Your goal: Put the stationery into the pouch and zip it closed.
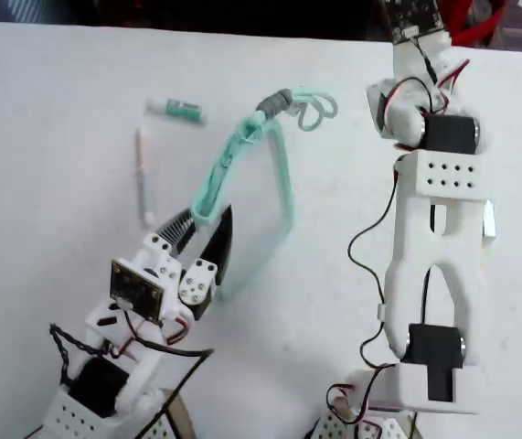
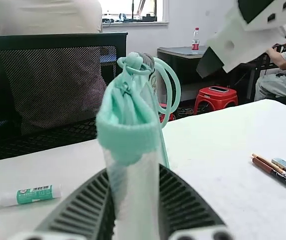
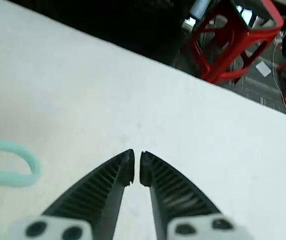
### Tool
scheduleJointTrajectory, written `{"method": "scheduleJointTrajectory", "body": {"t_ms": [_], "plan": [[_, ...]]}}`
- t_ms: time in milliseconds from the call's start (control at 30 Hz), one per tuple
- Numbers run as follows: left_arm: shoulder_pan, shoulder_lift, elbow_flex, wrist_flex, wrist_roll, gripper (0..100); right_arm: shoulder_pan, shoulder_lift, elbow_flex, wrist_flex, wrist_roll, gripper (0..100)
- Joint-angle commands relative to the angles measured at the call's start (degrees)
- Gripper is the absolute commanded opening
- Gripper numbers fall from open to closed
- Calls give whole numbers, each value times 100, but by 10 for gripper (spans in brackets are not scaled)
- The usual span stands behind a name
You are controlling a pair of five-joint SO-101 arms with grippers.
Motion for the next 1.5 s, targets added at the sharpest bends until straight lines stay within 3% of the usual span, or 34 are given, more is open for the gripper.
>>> {"method": "scheduleJointTrajectory", "body": {"t_ms": [0, 133, 233, 400, 667, 800, 1167, 1267, 1400, 1467], "plan": [[-22, 57, 88, 132, -123, 27, 40, 22, -360, 171, -53, 18], [-22, 57, 88, 132, -123, 27, -215, -400, -730, 1051, 62, 19], [-22, 57, 88, 132, -123, 27, -549, -945, -1125, 1684, 615, 67], [-22, 57, 88, 132, -123, 27, -1481, -1455, -1407, 2677, 1890, 233], [-13, 57, 88, 132, -123, 27, -2677, -1059, -1732, 3811, 3622, 293], [31, 57, 88, 132, -123, 27, -2756, -505, -2171, 3767, 3736, 293], [251, 48, 79, 264, -123, 27, -2765, 884, -3182, 4022, 5073, 286], [224, 48, 70, 255, -123, 27, -2747, 884, -3174, 4022, 5363, 210], [215, 48, 70, 255, -123, 27, -2721, 884, -3209, 4022, 5398, 9], [215, 48, 62, 255, -123, 27, -2651, 840, -3226, 4031, 5398, 40]]}}
